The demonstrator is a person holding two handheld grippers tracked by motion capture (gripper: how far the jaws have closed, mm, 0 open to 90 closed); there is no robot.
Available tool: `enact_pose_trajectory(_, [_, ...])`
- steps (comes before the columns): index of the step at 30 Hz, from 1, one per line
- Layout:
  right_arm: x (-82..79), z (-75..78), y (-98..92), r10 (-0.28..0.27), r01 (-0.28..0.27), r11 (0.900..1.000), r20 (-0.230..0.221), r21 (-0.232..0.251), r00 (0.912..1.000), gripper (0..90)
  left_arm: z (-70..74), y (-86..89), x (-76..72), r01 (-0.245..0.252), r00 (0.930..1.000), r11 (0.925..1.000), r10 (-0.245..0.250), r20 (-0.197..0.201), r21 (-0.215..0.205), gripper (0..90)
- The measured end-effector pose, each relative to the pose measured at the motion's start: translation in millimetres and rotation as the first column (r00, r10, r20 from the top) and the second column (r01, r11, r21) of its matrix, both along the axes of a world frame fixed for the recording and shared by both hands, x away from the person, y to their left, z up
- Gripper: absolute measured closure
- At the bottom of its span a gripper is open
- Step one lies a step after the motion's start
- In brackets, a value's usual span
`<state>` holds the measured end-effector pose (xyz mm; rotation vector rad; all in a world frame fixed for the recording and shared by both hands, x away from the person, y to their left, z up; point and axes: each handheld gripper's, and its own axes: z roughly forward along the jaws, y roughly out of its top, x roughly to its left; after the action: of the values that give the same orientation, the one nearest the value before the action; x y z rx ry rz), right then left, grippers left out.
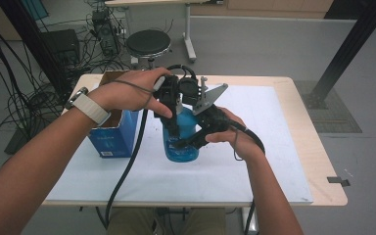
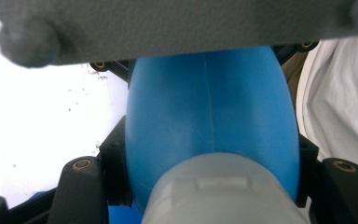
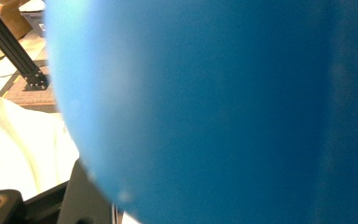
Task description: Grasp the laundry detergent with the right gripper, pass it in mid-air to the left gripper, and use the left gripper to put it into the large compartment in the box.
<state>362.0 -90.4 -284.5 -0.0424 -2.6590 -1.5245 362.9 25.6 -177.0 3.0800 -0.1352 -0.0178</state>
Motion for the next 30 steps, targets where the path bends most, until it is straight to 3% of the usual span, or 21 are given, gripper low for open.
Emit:
enact_pose_trajectory(3, [0.7,0.1,0.4,-0.006,0.006,1.0,0.021,-0.005,0.9998,43.0,-0.1,0.5,-0.9,0.0,1.0,1.0,0.0,0.002,-0.003,37.5])
enact_pose_trajectory(4, [-0.5,0.5,0.4,0.003,-0.003,1.0,0.006,-0.004,1.0,43.0,0.0,0.8,-1.1,-0.001,1.0,1.0,0.001,0.002,-0.004,37.5])
enact_pose_trajectory(30, [0.8,0.3,2.4,0.008,-0.008,1.0,0.015,-0.01,0.9998,43.0,-1.2,4.5,-0.4,-0.011,0.9999,0.9999,0.011,0.0,-0.011,37.6])
